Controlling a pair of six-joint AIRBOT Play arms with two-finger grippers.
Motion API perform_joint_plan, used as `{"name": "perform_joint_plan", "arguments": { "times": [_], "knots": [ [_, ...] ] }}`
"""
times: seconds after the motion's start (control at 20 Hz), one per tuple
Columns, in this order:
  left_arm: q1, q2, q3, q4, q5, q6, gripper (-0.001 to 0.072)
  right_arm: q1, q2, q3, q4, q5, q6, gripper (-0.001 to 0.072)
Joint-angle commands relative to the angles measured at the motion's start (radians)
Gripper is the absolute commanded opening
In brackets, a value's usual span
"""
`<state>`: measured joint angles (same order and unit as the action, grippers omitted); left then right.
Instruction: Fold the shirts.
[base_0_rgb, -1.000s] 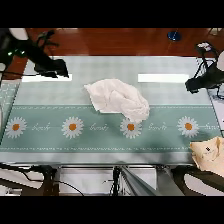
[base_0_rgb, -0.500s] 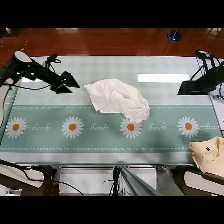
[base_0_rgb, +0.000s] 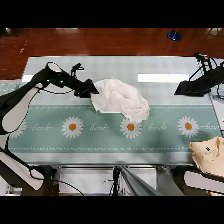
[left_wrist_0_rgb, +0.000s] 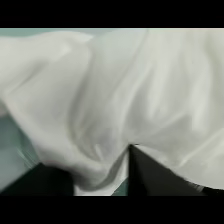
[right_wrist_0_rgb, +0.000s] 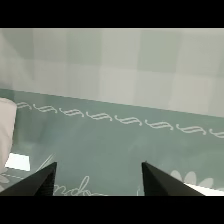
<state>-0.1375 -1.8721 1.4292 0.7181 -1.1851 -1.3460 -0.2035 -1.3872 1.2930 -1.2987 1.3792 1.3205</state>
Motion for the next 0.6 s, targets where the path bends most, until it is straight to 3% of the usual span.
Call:
{"name": "perform_joint_plan", "arguments": {
  "times": [0.0, 0.05, 0.1, 0.15, 0.2, 0.25, 0.3, 0.35, 0.55],
  "knots": [
    [-0.035, -0.008, 0.000, -0.009, 0.052, 0.007, 0.0027, -0.001, -0.002, 0.000, 0.008, 0.003, 0.001, 0.0578],
    [-0.032, -0.007, 0.000, -0.008, 0.047, 0.007, 0.0027, -0.001, -0.002, 0.000, 0.008, 0.006, -0.014, 0.0455],
    [-0.027, -0.005, 0.000, -0.008, 0.035, 0.007, 0.0027, -0.001, -0.002, 0.000, 0.008, 0.007, -0.024, 0.0395],
    [-0.020, -0.002, 0.000, -0.008, 0.019, 0.007, 0.0027, -0.002, -0.002, 0.000, 0.010, 0.006, -0.031, 0.0396],
    [-0.013, 0.000, 0.000, -0.008, -0.002, 0.008, 0.0027, -0.002, -0.002, -0.003, 0.037, 0.008, -0.053, 0.0401],
    [-0.005, 0.001, 0.000, -0.008, -0.021, 0.008, 0.0027, -0.002, -0.002, -0.018, 0.096, 0.009, -0.086, 0.0458],
    [0.002, 0.001, 0.000, -0.008, -0.035, 0.008, 0.0027, -0.001, -0.004, -0.045, 0.170, 0.010, -0.121, 0.0572],
    [0.006, 0.001, 0.000, -0.008, -0.046, 0.008, 0.0027, -0.001, -0.011, -0.087, 0.256, 0.012, -0.148, 0.0611],
    [0.011, 0.001, 0.000, -0.008, -0.071, 0.008, 0.0027, 0.000, -0.048, -0.285, 0.643, 0.012, -0.329, 0.0612]
  ]
}}
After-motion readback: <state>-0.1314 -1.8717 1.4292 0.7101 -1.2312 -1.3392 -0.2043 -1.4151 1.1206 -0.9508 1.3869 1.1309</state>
